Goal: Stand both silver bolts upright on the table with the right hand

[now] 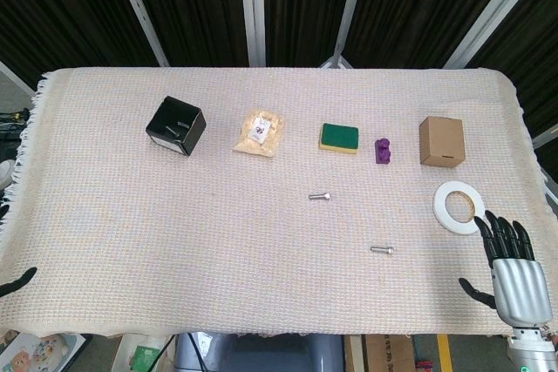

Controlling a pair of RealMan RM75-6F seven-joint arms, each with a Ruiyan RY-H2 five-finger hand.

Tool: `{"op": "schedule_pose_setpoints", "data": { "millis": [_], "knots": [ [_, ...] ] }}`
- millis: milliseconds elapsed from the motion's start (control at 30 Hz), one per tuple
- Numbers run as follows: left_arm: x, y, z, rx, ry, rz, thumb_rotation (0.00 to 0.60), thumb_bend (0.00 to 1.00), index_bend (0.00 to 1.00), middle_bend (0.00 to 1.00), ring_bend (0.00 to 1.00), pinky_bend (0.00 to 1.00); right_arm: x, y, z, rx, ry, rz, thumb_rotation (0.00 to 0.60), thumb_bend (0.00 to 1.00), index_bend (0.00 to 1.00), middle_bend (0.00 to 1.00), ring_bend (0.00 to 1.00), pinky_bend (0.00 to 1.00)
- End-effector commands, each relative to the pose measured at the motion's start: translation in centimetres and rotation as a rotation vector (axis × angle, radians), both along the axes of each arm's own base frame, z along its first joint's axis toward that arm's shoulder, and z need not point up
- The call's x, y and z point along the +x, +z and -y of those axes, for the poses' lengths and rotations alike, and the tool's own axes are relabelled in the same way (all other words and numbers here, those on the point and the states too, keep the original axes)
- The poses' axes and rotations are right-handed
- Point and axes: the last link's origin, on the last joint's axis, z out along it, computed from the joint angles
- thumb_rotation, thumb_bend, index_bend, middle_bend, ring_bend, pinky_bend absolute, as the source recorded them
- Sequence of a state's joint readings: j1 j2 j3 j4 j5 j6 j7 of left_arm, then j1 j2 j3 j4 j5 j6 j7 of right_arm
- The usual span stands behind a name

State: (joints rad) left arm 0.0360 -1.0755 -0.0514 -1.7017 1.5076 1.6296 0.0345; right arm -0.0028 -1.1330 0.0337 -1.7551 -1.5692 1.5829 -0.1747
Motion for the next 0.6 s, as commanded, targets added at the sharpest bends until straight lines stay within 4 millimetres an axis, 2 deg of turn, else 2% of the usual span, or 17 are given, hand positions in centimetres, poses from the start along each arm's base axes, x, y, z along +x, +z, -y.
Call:
{"op": "schedule_pose_setpoints", "data": {
  "millis": [33,600],
  "knots": [
    [-0.02,0.04,-0.02,0.001,0.002,0.001,0.600,0.12,0.09,0.06,0.00,0.15,-0.03,-0.06,0.02,-0.009,-0.003,0.007,0.600,0.12,0.02,0.00,0.01,0.01],
    [0.03,0.01,-0.12,0.005,0.006,0.000,0.600,0.12,0.10,0.06,0.00,0.15,0.26,-0.79,-0.03,-0.033,-0.005,0.067,0.600,0.12,0.08,0.00,0.02,0.00]
  ]
}}
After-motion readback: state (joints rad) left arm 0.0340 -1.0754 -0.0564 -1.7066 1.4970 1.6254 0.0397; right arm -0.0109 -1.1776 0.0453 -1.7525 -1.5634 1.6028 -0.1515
